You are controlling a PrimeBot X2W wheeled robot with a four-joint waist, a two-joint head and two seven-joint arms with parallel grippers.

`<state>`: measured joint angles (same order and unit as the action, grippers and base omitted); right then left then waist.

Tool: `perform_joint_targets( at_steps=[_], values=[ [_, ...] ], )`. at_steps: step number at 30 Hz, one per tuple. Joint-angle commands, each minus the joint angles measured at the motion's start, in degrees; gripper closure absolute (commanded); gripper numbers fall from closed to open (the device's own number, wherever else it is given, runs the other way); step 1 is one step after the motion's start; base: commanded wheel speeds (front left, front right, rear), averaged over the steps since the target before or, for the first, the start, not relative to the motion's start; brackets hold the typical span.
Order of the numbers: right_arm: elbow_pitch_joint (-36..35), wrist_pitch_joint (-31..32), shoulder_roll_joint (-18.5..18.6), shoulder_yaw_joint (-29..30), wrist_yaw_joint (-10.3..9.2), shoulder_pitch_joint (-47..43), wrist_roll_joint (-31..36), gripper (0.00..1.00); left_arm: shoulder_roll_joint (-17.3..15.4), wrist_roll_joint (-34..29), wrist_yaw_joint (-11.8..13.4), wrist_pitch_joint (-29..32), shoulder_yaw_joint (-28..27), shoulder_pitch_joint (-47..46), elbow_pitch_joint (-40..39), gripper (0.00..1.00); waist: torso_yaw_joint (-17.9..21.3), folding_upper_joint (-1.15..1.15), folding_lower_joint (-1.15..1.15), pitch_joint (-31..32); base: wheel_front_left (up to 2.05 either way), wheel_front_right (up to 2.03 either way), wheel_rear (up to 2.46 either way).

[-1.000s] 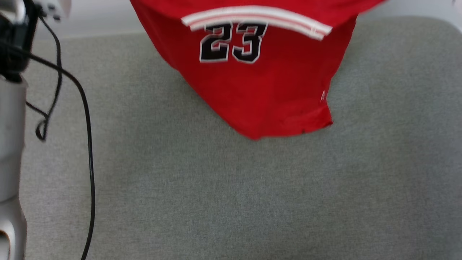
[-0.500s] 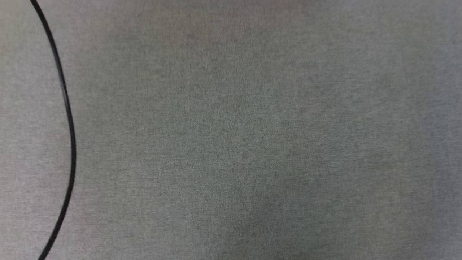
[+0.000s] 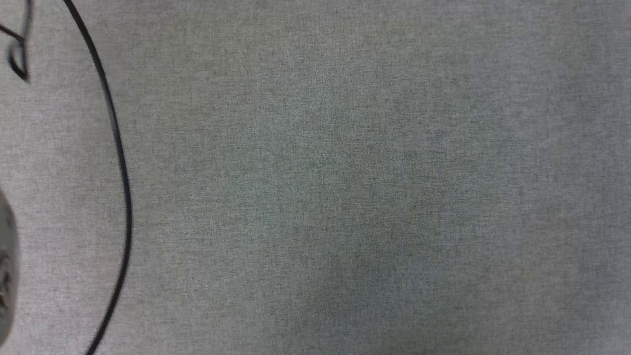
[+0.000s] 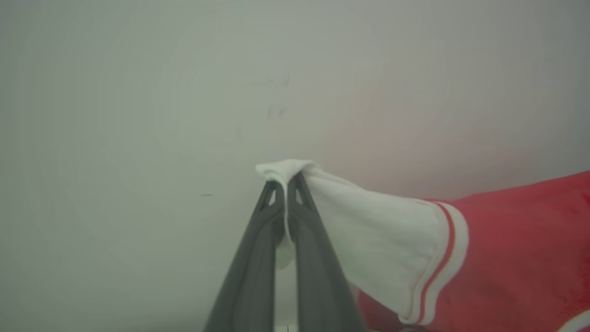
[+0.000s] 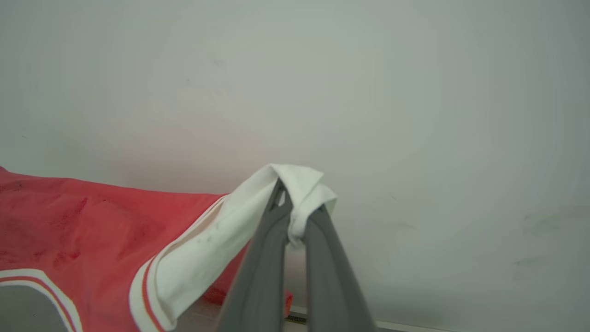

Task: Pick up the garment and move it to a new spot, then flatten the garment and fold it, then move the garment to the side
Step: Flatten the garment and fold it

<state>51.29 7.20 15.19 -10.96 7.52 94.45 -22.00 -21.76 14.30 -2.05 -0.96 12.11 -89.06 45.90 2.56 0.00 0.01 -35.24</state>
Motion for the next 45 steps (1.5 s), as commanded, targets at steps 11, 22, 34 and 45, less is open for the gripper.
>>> perform_joint_targets(
  at_steps=[11, 22, 34, 45],
  values=[
    [2.9, -6.2, -0.2, -7.8, -0.06, -18.9, -11.3, 1.00, 0.1, 7.0, -3.0, -6.9, -3.2, 19.5, 7.3, 1.00, 1.1, 0.00, -0.01, 5.6, 0.00, 0.00, 0.00],
    [-2.2, -11.5, 3.0, -14.1, -0.06, -40.4, -19.9, 1.00, 1.0, 11.0, -4.4, -12.4, -4.2, 39.5, 6.8, 1.00, 1.3, 0.00, -0.01, 16.3, 0.00, 0.00, 0.00],
    [-9.2, -12.5, 6.1, -16.2, -0.07, -58.4, -22.6, 1.00, -0.5, 13.5, -0.3, -11.4, -6.3, 62.5, -6.1, 1.00, 1.4, 0.00, -0.01, 27.2, 0.00, 0.00, 0.00],
    [-16.0, -12.2, 4.8, -7.4, -0.07, -79.8, -21.9, 1.00, 0.4, 15.3, 8.9, -3.3, -7.6, 89.6, -32.1, 1.00, 0.1, 0.00, -0.01, 33.4, 0.00, 0.00, 0.00]
  ],
)
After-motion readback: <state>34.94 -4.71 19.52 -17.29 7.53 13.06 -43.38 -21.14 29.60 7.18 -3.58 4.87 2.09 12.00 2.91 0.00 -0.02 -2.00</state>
